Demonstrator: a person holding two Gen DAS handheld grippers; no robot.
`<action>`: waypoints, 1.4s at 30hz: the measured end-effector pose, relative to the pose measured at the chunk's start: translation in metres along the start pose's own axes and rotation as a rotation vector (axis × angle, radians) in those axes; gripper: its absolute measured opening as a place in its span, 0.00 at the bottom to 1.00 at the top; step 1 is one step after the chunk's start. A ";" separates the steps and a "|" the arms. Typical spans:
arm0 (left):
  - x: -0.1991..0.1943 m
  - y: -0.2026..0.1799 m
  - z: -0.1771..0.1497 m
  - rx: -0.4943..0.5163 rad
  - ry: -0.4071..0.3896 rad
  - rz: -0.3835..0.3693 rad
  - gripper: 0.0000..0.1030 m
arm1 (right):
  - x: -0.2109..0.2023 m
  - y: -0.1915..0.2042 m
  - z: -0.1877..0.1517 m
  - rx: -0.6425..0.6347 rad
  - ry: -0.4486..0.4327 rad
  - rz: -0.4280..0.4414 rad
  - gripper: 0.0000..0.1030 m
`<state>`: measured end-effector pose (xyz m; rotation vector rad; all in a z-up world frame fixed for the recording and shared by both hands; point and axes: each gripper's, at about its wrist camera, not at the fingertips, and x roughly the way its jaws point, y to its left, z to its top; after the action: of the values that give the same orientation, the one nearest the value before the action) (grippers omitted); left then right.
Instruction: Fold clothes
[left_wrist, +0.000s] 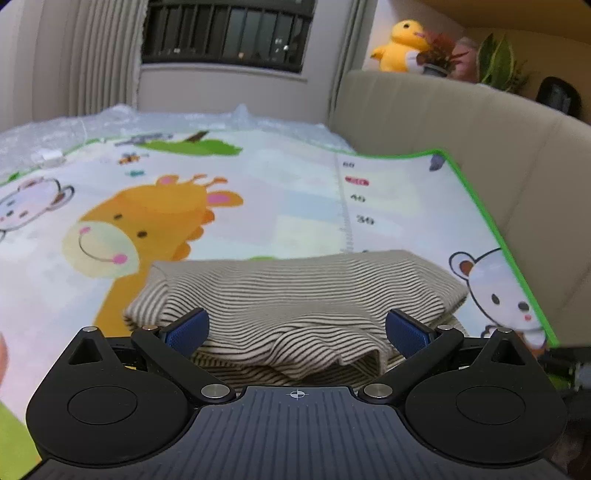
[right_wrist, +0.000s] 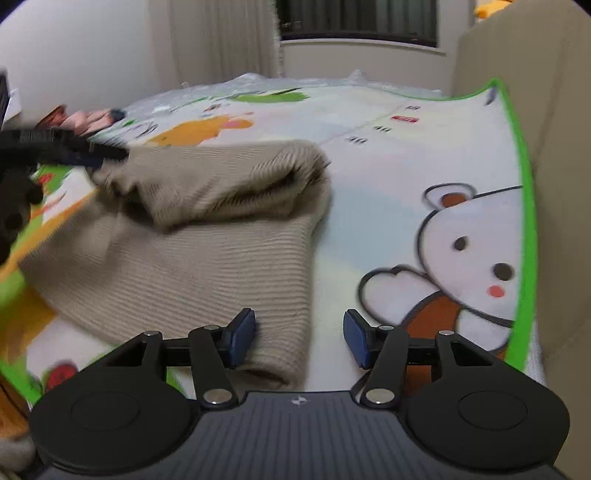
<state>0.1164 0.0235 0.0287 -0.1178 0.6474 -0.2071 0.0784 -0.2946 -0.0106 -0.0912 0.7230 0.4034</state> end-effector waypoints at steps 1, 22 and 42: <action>0.003 0.001 -0.001 -0.002 0.007 0.003 1.00 | -0.003 -0.001 0.007 0.003 -0.024 -0.003 0.55; 0.053 0.075 0.009 -0.289 0.104 0.020 0.64 | 0.104 -0.001 0.096 0.236 -0.089 0.149 0.20; -0.039 0.036 -0.058 -0.255 0.131 -0.036 0.33 | 0.024 -0.011 0.006 0.275 -0.085 0.246 0.21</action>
<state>0.0560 0.0646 -0.0010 -0.3633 0.8011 -0.1672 0.1023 -0.2954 -0.0225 0.2754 0.7021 0.5353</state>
